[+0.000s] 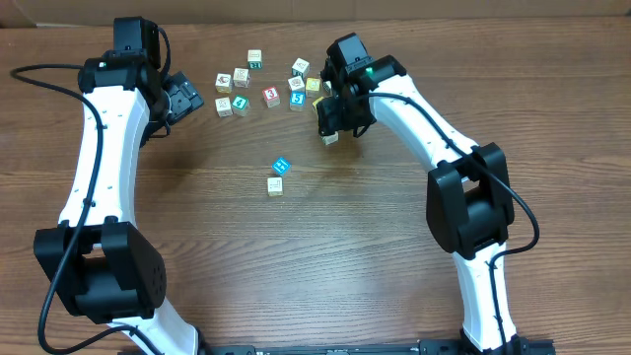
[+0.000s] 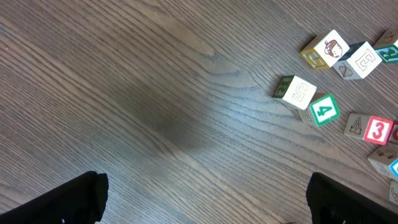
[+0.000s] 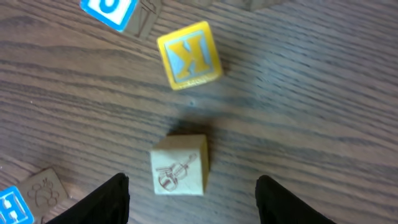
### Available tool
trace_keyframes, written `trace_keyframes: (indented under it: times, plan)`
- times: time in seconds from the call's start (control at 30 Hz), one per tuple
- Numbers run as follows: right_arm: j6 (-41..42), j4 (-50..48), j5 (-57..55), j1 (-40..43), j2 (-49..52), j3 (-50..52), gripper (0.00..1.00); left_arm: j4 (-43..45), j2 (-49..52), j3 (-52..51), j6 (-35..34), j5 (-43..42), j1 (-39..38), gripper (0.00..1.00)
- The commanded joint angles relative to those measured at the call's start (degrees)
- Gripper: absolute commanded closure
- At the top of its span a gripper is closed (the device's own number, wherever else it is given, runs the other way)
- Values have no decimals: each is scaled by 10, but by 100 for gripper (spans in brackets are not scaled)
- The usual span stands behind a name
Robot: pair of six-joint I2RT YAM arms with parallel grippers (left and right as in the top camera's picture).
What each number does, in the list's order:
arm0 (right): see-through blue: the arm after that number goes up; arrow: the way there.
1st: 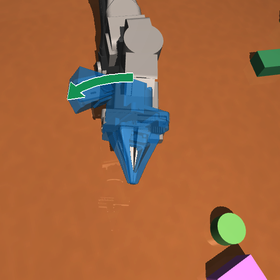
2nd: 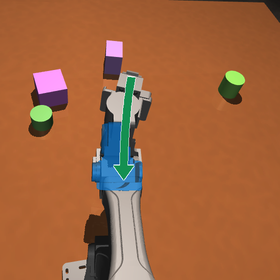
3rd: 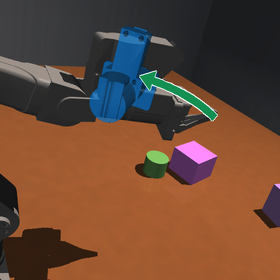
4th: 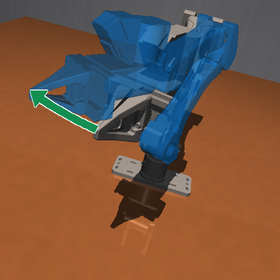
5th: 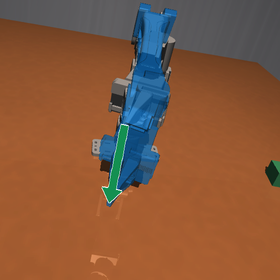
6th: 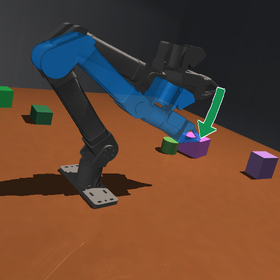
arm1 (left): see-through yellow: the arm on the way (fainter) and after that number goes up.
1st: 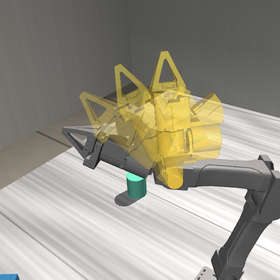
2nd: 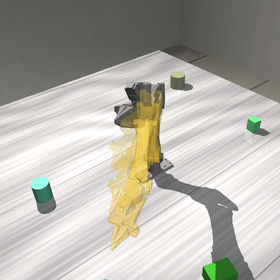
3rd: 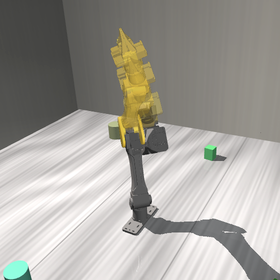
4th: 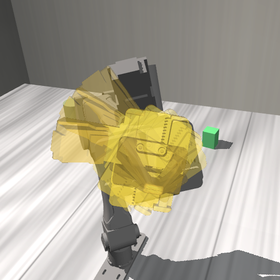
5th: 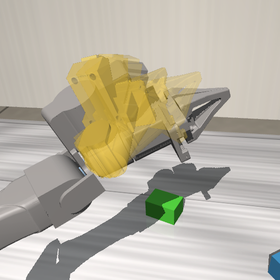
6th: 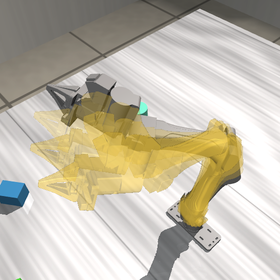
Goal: Form a circle
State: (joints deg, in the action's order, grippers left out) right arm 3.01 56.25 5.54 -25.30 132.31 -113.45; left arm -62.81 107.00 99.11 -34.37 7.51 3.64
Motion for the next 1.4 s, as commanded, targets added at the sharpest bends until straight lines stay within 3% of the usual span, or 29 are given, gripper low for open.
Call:
trace_keyframes:
  times: [0.0, 0.33, 0.63, 1.37]
  plan:
    - [-3, -14, -3, -8, 4, -1, 37, 0, -11, 8, 1, 0, 1, 0]
    - [-3, -64, -3, -9, 4, 54, 42, 0, -11, 8, 1, 0, 1, 0]
    - [-3, -59, -3, -9, 3, 60, 69, 0, -11, 8, 1, 0, 1, 0]
    - [-18, 93, 97, -30, -74, 43, 70, 0, -11, 8, 1, 0, 1, 1]
